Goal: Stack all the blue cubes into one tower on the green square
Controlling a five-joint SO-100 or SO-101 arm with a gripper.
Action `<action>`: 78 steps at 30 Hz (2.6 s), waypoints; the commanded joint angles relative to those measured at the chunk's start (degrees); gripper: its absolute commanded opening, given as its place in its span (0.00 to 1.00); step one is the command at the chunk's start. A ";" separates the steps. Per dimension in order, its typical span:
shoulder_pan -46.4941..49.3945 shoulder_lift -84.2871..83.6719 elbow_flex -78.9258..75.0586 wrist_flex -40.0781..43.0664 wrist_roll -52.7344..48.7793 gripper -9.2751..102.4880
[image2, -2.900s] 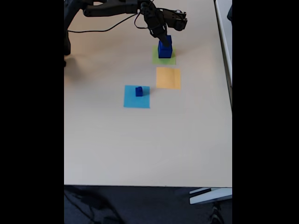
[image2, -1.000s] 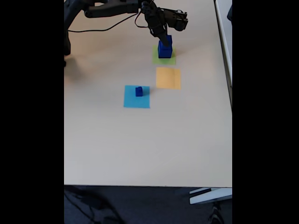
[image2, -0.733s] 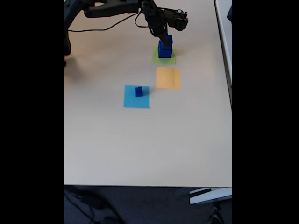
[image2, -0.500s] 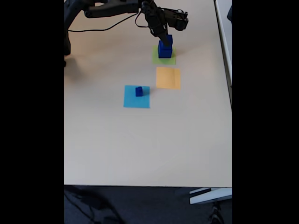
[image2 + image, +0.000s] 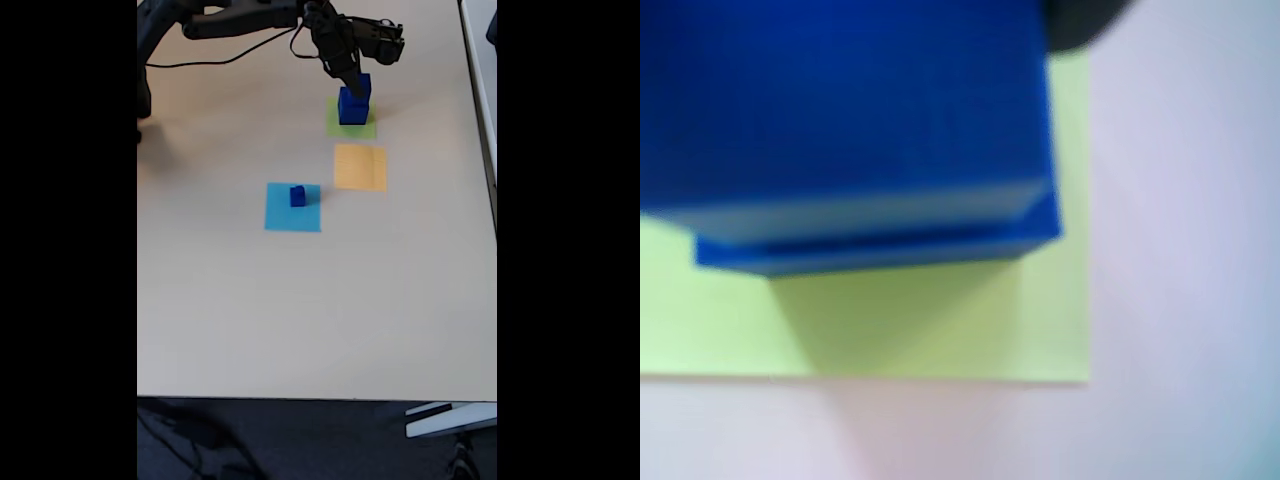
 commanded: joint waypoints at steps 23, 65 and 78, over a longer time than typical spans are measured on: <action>-0.26 1.41 -3.52 0.70 0.18 0.28; -1.32 -3.08 -13.27 3.08 -0.35 0.33; -1.32 -3.25 -13.18 3.60 -1.32 0.34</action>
